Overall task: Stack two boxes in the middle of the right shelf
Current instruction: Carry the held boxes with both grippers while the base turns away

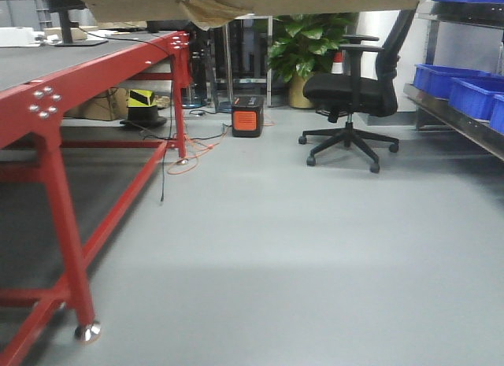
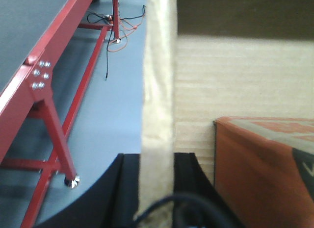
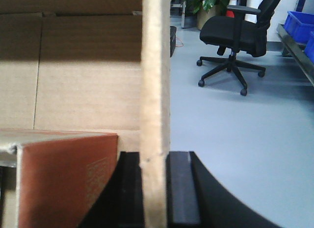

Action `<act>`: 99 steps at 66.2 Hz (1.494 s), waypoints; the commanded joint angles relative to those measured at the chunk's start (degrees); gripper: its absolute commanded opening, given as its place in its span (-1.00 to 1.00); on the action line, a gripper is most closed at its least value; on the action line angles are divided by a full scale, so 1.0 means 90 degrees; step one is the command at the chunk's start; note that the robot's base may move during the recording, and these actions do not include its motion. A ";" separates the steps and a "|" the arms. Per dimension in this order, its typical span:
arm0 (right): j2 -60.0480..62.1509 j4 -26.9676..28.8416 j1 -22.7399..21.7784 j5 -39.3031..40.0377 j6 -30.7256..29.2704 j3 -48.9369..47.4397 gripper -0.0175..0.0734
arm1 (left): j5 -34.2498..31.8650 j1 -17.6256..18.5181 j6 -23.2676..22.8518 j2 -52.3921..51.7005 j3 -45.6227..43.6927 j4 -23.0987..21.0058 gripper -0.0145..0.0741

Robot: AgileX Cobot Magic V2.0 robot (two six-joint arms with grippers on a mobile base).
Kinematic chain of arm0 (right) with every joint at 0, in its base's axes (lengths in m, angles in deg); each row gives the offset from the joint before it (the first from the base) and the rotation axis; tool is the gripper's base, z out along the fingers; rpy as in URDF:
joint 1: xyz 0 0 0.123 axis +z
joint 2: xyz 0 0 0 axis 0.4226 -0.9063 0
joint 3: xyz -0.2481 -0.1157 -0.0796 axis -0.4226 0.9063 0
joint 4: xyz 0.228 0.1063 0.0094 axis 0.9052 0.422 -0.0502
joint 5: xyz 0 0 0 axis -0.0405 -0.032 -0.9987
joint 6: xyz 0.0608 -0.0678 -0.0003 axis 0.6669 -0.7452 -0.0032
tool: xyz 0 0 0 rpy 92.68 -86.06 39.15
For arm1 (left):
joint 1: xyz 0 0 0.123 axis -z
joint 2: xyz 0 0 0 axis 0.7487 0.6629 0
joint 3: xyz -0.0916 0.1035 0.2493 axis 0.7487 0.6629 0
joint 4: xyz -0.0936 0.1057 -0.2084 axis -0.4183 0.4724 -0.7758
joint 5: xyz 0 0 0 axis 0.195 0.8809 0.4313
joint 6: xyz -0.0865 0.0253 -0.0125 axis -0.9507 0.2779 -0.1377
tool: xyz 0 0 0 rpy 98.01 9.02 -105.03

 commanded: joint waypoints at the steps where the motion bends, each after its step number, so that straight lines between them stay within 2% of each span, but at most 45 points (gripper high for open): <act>1: 0.0135 -0.0361 -0.0072 0.0169 0.0004 -0.0111 -0.97 | 0.0209 -0.0070 -0.0045 -0.0055 -0.0064 0.0499 -0.92; 99: 0.0135 -0.0361 -0.0072 0.0500 0.0004 -0.0111 -0.97 | 0.0082 -0.0070 -0.0045 -0.0055 -0.0064 0.0525 -0.92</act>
